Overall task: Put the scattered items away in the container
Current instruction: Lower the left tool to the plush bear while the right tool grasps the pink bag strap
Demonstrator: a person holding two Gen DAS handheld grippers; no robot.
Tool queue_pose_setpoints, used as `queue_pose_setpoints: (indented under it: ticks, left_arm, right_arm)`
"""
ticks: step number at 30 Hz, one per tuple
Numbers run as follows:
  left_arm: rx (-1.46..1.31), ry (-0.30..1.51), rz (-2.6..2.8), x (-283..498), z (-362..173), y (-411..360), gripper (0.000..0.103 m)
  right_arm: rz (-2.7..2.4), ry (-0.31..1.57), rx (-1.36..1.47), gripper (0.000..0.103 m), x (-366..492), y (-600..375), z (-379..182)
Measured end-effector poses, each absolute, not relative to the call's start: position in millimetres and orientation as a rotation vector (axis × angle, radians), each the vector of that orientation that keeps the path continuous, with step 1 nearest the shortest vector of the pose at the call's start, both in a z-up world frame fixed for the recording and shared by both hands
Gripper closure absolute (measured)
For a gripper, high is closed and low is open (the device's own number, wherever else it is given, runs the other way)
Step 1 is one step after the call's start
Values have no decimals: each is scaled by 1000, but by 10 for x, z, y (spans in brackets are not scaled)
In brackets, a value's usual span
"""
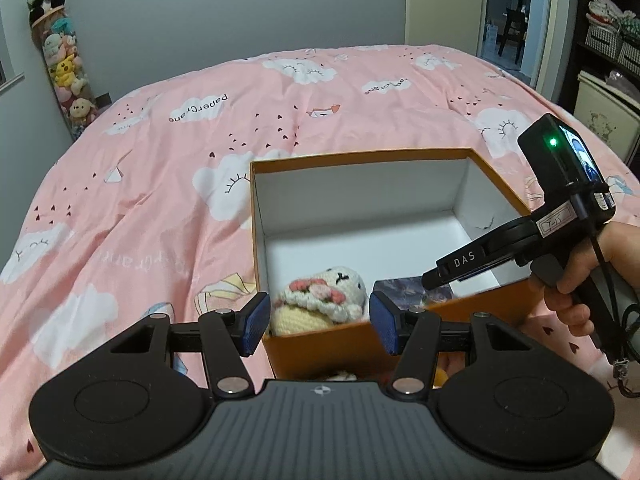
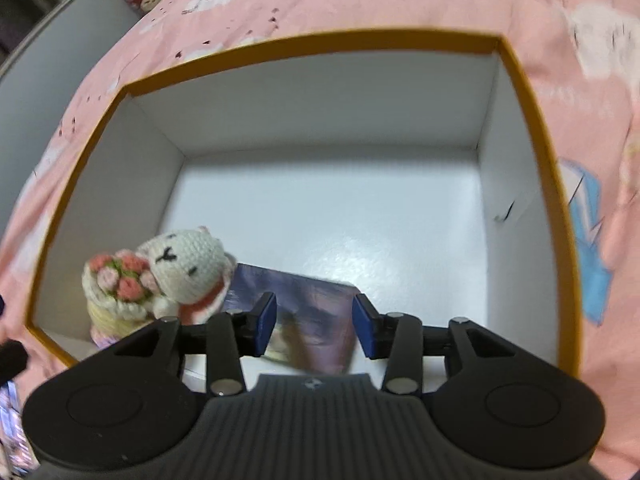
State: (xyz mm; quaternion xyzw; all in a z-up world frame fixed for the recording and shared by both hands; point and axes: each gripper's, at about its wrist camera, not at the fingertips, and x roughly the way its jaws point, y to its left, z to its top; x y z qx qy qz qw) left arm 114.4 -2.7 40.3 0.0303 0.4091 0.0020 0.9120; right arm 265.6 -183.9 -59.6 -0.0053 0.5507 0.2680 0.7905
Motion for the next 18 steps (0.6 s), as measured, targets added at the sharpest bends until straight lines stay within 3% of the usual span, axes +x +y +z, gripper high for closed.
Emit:
queue_pose_setpoints:
  ticks: [4,11,18]
  left_arm:
    - [65,833,-11,1001,411,-27,39]
    - [67,812,-59,662,428,6,39]
    - [47,835,-94,342,322,19,39]
  right_arm:
    - [576,1106,-35,58,2540,-1917,-471]
    - [719,803,-102,58,1883,-2168,-36]
    - [805,655,-128,59,1193,-2364,68]
